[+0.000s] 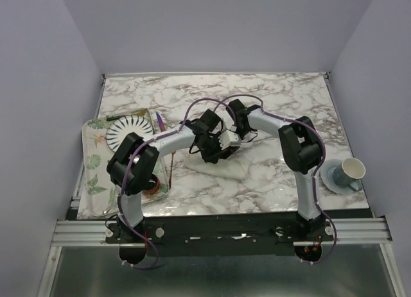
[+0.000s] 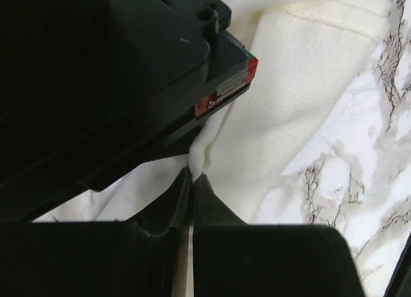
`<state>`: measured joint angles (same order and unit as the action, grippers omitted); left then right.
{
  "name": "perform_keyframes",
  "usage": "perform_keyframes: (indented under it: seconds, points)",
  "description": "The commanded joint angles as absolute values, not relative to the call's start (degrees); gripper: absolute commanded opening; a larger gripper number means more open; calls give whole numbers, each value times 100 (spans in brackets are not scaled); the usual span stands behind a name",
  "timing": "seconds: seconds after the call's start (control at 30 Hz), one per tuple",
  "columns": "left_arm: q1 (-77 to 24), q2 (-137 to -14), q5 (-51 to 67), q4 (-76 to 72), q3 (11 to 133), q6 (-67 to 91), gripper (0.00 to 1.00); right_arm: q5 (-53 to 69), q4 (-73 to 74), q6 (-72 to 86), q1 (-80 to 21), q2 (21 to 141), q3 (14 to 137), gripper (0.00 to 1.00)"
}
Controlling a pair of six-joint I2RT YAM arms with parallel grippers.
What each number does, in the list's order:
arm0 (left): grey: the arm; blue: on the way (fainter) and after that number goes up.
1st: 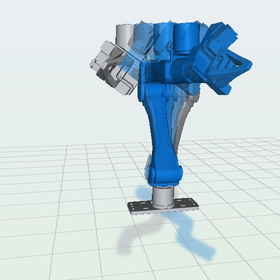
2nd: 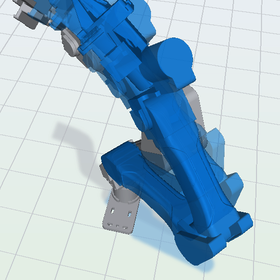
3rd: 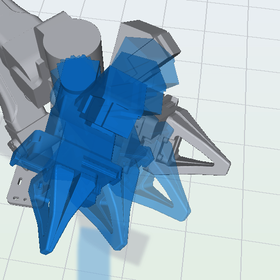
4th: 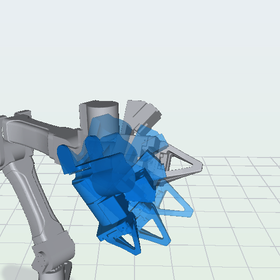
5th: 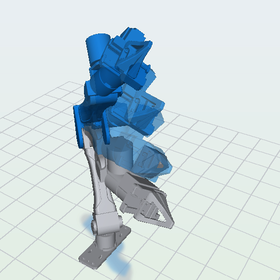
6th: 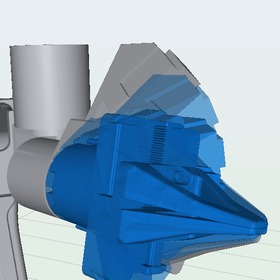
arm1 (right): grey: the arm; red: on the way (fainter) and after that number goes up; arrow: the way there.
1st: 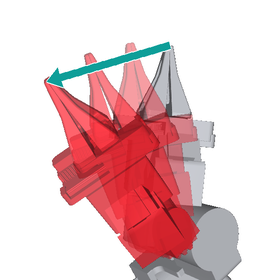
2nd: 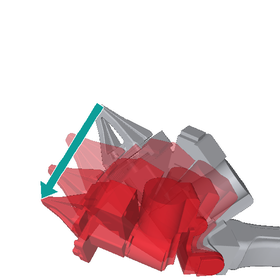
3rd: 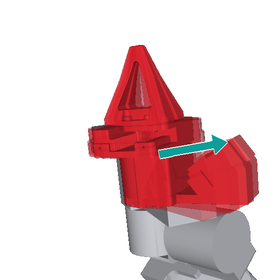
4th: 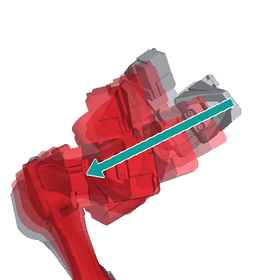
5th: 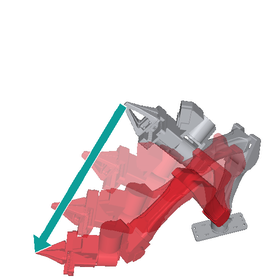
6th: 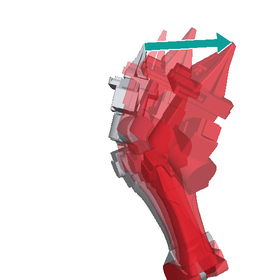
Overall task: Fold the napkin into a case and place the utensils inside
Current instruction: Stuff the top corner of the smaller-rectangle-folded napkin into the folded napkin.
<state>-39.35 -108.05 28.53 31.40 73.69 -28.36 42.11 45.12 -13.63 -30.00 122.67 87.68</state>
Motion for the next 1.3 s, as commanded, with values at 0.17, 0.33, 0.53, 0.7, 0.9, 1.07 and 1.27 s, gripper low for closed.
perform_keyframes:
  seconds: [0.17, 0.33, 0.53, 0.7, 0.9, 1.07, 1.27]
  points:
    - [-4544, -10257, 2101, 2751, 6689, -2505, 9, 5001, 4588, -1723, -3357, 12155, 8824, 1]
    - [-4632, -10204, 1978, 2549, 6486, -2294, 9, 4966, 4579, -1749, -3366, 12094, 8728, 1]
    - [-4719, -10309, 1785, 2522, 6565, -2311, 8, 5080, 4702, -1863, -3357, 12111, 8728, 1]
    - [-4746, -10274, 1644, 2531, 6636, -2373, 7, 5194, 4842, -1951, -3366, 12199, 8754, 1]
    - [-4746, -10538, 1608, 2672, 6653, -2382, 5, 4835, 4887, -1802, -3358, 12129, 8964, 9]
    - [-4746, -10634, 1661, 2795, 6653, -2364, 4, 4351, 4930, -1380, -3112, 11988, 9368, 22]
    - [-4737, -10810, 1722, 2900, 6715, -2320, 2, 4034, 5264, -1082, -2682, 12041, 9861, 35]
